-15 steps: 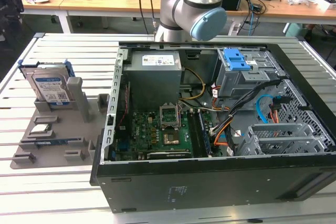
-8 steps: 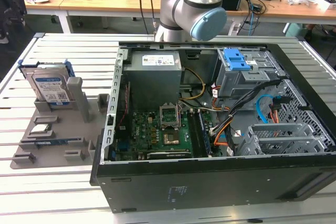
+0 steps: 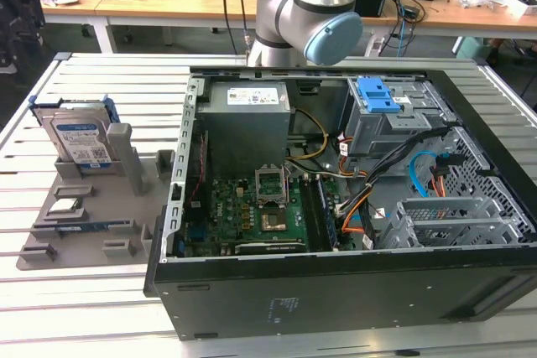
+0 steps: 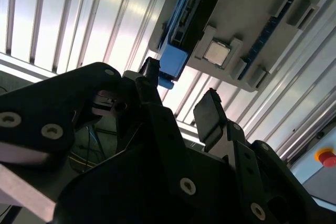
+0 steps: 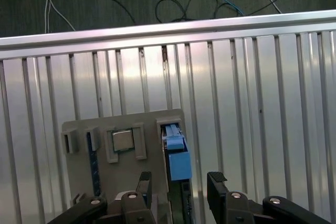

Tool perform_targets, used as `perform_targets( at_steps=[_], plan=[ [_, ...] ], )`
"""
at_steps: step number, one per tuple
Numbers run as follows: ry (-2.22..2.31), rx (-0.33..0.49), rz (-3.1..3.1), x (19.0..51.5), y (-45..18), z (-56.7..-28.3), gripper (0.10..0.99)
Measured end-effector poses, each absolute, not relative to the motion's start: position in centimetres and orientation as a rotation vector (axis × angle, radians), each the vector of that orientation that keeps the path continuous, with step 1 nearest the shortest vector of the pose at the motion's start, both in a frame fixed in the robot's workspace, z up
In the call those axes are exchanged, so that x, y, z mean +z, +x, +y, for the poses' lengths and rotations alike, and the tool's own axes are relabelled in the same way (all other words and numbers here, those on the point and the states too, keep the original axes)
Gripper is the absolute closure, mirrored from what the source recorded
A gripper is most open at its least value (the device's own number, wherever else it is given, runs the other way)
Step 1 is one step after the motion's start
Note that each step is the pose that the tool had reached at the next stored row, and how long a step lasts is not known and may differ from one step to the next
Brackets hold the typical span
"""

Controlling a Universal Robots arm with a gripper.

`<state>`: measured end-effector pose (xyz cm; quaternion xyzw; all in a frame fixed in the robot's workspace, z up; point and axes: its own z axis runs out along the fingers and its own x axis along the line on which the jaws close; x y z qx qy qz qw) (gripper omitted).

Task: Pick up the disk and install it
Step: 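Pick up the disk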

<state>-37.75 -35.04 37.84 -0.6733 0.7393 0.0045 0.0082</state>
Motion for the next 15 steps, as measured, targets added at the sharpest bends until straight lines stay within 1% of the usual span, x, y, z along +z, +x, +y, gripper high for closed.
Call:
perform_targets(
  at_steps=[15],
  plan=[
    [-2.104,0.014,2.310,36.81,-37.47,-35.04,0.545]
  ],
)
